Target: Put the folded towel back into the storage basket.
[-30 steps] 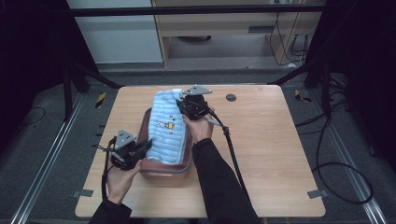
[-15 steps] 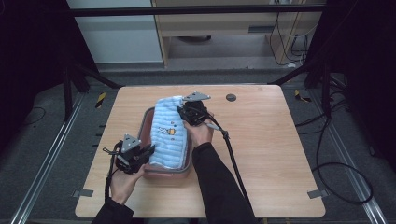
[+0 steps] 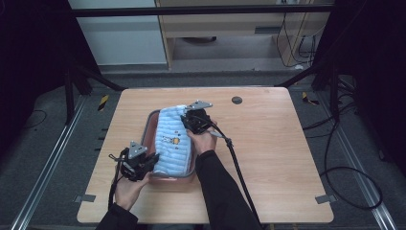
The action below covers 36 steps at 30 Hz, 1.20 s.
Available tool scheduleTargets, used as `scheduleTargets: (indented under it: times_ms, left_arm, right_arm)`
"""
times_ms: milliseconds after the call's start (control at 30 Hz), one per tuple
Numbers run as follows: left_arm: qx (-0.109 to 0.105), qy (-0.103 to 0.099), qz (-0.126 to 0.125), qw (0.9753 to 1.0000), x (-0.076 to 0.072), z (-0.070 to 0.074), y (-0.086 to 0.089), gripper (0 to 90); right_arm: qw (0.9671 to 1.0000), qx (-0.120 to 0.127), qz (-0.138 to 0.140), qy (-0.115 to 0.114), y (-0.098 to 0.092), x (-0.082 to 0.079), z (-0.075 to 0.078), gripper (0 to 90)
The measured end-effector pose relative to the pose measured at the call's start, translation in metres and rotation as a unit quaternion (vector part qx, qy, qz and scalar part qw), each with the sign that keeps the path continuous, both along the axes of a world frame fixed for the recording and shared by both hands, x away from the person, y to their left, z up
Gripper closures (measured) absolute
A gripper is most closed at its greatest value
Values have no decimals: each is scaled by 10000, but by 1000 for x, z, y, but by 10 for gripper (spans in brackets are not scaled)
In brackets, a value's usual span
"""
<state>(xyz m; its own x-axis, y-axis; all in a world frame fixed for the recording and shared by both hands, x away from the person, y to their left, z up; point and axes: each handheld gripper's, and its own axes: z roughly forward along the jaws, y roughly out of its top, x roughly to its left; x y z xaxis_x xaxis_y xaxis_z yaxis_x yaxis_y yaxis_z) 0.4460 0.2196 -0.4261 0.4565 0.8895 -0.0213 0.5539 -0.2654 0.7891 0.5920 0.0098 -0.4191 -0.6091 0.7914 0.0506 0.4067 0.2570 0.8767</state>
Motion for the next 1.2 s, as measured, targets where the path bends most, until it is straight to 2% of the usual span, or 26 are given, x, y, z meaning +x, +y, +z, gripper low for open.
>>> scheduleTargets:
  times_ms: [133, 467, 633, 767, 833, 967, 1167, 1200]
  left_arm:
    - [52, 60, -9, 10000, 1, -4, -2, 843]
    - [92, 107, 63, 9999, 1, -9, -2, 829]
    - [103, 186, 84, 9997, 2, -9, -4, 761]
    - [136, 139, 166, 9997, 2, -8, -3, 687]
    - [111, 107, 210, 9997, 2, -7, 0, 650]
    - [25, -65, 255, 9997, 1, 0, 7, 583]
    - [-136, -304, 253, 9991, -2, 12, 16, 471]
    - [-163, -329, 238, 9990, -3, 13, 16, 445]
  right_arm:
    - [9999, -99, 5, 53, 1, 0, -6, 793]
    - [9996, -153, -45, 215, -1, 1, -19, 782]
    - [9991, -303, -42, 298, -1, 3, -23, 728]
    - [9984, -412, -17, 386, -1, 3, -25, 661]
    - [9986, -441, -50, 272, -1, 2, -24, 642]
    - [9994, -286, -111, 159, -6, -1, -16, 590]
    - [9997, -24, -238, -61, -22, -12, 2, 438]
    - [9996, 28, -261, -44, -26, -14, 4, 403]
